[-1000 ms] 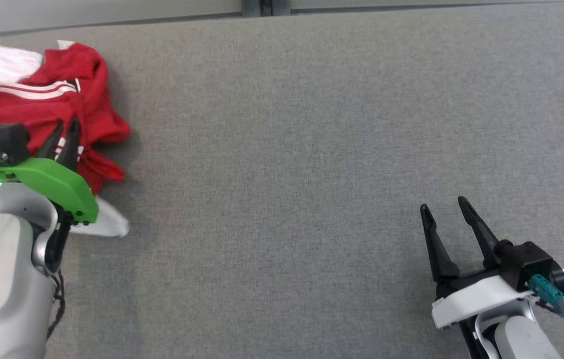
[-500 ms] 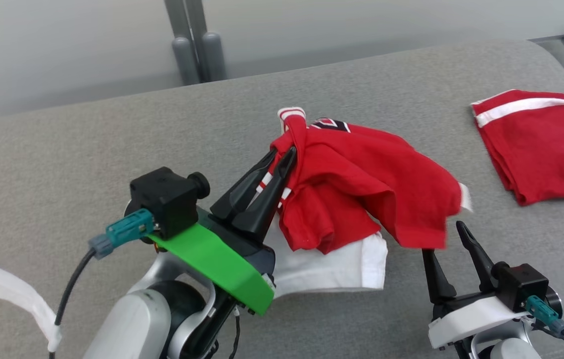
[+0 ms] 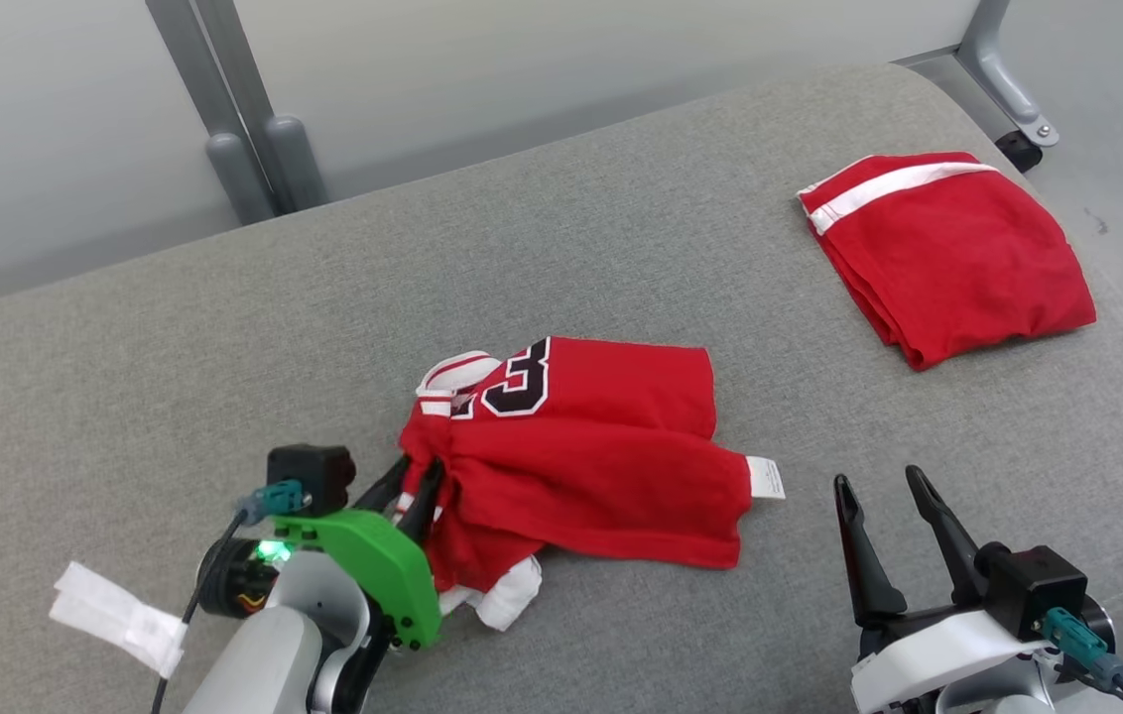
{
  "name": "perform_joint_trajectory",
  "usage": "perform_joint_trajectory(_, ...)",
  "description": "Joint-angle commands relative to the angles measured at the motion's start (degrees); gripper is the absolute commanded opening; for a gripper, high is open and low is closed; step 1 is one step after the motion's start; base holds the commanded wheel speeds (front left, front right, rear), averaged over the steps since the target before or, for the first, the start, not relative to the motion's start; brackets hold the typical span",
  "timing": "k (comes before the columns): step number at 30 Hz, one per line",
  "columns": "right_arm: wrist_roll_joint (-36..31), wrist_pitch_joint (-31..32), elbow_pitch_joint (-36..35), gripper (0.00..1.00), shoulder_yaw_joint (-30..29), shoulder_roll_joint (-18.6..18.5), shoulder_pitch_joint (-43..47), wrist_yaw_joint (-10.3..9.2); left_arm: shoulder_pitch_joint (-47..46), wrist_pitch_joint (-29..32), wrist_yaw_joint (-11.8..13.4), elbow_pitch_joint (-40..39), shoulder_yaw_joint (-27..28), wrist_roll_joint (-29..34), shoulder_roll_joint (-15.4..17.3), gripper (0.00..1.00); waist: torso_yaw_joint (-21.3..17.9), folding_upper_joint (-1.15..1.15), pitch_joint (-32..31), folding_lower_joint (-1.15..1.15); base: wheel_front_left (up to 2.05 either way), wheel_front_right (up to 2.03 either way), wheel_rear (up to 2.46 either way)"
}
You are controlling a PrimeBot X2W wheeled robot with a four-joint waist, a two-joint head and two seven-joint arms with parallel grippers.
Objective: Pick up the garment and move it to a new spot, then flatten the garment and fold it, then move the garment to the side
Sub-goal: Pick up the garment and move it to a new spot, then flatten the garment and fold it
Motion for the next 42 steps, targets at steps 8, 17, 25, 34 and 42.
perform_joint_trajectory(8, -0.7, -0.2, -0.7, 1.00, -1.8, -0.2, 2.7, 0.00, 3.5, -17.9, 1.3, 3.0, 3.6, 2.1, 0.7, 1.00, 3.3, 0.00, -3.2, 0.00, 0.00, 0.00, 0.00)
perform_joint_trajectory(17, -2.9, -0.2, -4.3, 1.00, -5.7, -1.9, 6.4, 0.00, 18.4, -22.6, 5.8, -13.0, 9.9, 9.7, 2.2, 1.00, 11.6, 0.00, -6.8, 0.00, 0.00, 0.00, 0.00)
perform_joint_trajectory(25, -3.7, -0.2, -4.8, 1.00, -10.4, -2.0, 9.2, 0.00, 28.8, -22.5, 2.4, -15.0, 18.4, 15.3, -0.7, 1.00, 18.9, 0.00, -9.5, 0.00, 0.00, 0.00, 0.00)
perform_joint_trajectory(34, -4.0, -0.2, -3.2, 1.00, -10.3, -1.2, 9.0, -0.01, 31.9, -22.6, -1.8, -15.5, 26.2, 20.0, -3.7, 1.00, 21.8, 0.00, -10.0, 0.00, 0.00, 0.00, 0.00)
perform_joint_trajectory(42, -4.2, -0.2, -2.8, 1.00, -9.5, -0.9, 9.2, 0.00, 31.0, -22.6, -3.6, -15.7, 28.7, 21.6, -5.2, 1.00, 21.8, 0.00, -9.7, 0.00, 0.00, 0.00, 0.00)
